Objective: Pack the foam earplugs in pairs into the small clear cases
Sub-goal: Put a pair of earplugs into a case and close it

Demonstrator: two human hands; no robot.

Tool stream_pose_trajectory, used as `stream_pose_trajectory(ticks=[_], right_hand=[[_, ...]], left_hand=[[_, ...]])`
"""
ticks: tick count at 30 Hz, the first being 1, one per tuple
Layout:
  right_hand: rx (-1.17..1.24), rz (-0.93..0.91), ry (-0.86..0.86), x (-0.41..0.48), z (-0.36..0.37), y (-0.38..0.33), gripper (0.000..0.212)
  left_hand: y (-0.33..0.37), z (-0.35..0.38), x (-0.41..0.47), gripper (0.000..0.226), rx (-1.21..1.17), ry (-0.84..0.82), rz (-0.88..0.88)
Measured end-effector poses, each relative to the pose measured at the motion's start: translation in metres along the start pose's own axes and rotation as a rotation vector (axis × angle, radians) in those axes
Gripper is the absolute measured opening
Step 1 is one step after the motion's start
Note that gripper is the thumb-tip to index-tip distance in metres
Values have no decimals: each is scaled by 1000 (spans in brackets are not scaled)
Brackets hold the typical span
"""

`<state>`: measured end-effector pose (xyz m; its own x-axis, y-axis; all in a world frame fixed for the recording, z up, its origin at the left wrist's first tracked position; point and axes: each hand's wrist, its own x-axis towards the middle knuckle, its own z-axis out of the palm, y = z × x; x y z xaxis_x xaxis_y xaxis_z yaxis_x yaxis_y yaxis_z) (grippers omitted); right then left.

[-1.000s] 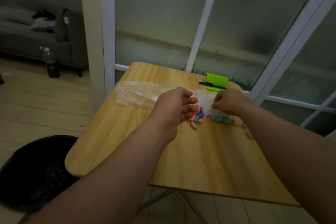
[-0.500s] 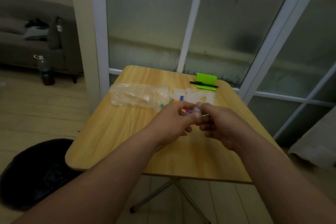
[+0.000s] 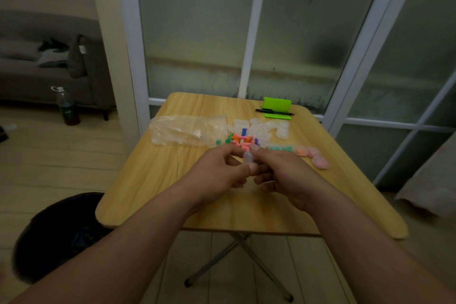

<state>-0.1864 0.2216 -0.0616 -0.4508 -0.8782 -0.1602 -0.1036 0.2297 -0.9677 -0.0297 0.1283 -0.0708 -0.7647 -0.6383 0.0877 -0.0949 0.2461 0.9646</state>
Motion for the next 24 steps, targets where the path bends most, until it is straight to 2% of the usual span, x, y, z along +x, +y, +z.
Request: stream_pose_trajectory(ticks=[4, 6, 8, 11, 15, 18, 22, 24], right_hand=[[-13, -74, -35, -3, -5, 0, 30], [-121, -182, 19, -4, -7, 1, 23], [-306, -313, 88, -4, -10, 3, 19], [-474, -490, 103, -3, -11, 10, 23], [-610, -615, 114, -3, -8, 18, 33], [-463, -574, 95, -2, -9, 17, 31], [-218, -362, 152, 2, -9, 13, 12], [-175, -271, 103, 3, -9, 14, 14]], left_hand=[[1, 4, 4, 32, -31, -3, 17], [1, 4, 5, 38, -100, -32, -13], [4, 4, 6, 33, -242, -49, -90], [5, 2, 6, 26, -484, -68, -205], [1, -2, 5, 26, -546, -83, -268], [1, -2, 6, 31, -592, -43, -267], [4, 1, 5, 32, -510, 1, -226], [3, 2, 4, 32, -440, -29, -197]])
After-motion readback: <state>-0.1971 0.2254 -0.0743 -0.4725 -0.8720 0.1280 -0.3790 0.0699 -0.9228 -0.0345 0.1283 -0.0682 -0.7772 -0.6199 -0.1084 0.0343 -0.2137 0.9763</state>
